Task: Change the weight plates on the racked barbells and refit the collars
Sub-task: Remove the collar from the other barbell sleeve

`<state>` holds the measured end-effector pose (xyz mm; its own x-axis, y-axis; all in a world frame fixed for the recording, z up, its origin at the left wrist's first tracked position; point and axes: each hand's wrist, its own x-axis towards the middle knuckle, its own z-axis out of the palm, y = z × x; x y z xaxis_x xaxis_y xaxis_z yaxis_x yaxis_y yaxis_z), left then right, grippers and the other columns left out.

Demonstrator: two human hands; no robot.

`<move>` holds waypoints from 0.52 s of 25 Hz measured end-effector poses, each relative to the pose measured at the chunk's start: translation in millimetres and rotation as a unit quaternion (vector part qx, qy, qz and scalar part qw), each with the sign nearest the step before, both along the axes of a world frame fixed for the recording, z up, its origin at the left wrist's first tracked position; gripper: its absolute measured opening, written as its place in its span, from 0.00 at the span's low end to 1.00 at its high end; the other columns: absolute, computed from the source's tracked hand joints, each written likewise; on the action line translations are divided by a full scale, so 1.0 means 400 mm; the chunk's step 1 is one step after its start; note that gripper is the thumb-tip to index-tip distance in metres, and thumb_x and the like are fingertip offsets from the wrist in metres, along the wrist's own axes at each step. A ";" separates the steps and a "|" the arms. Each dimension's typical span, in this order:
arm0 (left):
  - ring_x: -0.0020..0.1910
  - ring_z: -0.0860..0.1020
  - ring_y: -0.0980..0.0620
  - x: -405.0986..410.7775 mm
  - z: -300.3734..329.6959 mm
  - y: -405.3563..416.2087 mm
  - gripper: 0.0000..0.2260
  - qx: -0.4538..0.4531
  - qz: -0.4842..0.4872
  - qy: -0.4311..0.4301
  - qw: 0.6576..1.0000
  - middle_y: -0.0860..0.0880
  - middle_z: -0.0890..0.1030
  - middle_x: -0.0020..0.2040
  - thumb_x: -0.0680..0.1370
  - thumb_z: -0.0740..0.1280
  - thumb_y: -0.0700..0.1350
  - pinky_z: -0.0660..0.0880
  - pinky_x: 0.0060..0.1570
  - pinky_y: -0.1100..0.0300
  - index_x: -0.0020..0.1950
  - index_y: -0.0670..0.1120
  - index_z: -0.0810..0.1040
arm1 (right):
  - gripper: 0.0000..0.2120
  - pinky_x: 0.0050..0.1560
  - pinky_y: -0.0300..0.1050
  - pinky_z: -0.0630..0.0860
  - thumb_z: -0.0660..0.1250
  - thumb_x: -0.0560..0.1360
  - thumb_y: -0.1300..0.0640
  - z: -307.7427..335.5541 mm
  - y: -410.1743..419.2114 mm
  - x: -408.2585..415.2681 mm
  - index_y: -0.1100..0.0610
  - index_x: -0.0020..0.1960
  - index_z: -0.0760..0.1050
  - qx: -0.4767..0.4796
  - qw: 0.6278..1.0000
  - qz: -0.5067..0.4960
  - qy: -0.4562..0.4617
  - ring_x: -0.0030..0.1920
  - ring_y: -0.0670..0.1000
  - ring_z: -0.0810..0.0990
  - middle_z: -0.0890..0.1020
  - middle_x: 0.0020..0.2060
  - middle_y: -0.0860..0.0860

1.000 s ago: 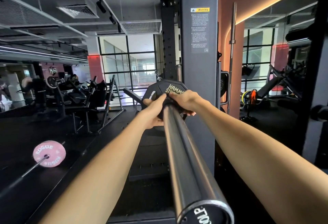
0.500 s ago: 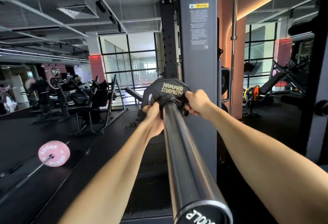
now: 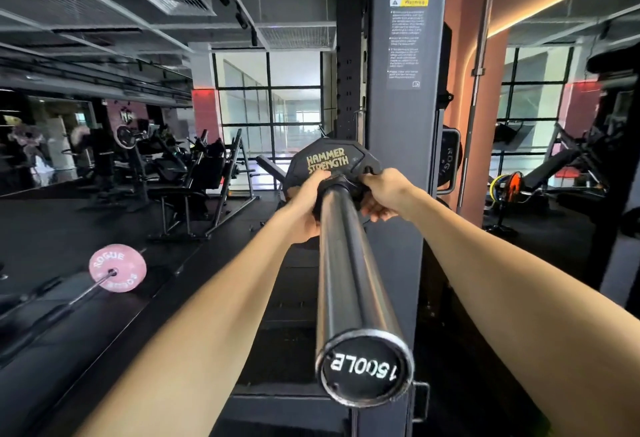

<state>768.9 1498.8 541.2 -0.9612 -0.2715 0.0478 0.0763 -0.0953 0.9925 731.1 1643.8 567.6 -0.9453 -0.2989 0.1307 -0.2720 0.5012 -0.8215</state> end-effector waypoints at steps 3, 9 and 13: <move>0.41 0.80 0.44 0.039 0.000 0.018 0.22 -0.015 -0.017 0.006 1.000 0.39 0.80 0.46 0.71 0.67 0.55 0.79 0.42 0.53 0.57 0.39 0.78 | 0.22 0.19 0.37 0.66 0.52 0.82 0.53 0.009 0.008 0.028 0.65 0.38 0.73 0.002 1.000 0.000 0.003 0.19 0.52 0.72 0.79 0.27 0.59; 0.44 0.80 0.41 0.164 -0.013 0.058 0.30 -0.004 0.015 -0.032 0.999 0.37 0.82 0.48 0.65 0.70 0.60 0.75 0.58 0.39 0.59 0.42 0.76 | 0.23 0.19 0.36 0.65 0.51 0.82 0.53 0.007 0.057 0.173 0.65 0.37 0.74 0.021 1.000 -0.004 -0.017 0.16 0.50 0.71 0.78 0.20 0.54; 0.50 0.81 0.40 0.328 -0.014 0.102 0.32 -0.006 -0.006 -0.032 0.999 0.37 0.81 0.58 0.66 0.71 0.60 0.76 0.58 0.43 0.64 0.43 0.76 | 0.22 0.19 0.36 0.65 0.50 0.82 0.54 0.009 0.116 0.348 0.65 0.38 0.74 0.021 1.000 -0.007 -0.008 0.15 0.48 0.70 0.77 0.18 0.53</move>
<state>900.0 1539.7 535.6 -0.9658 -0.2589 -0.0104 0.0118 -0.0838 0.9964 870.3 1690.1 571.2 -0.9511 -0.2908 0.1037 -0.2525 0.5393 -0.8034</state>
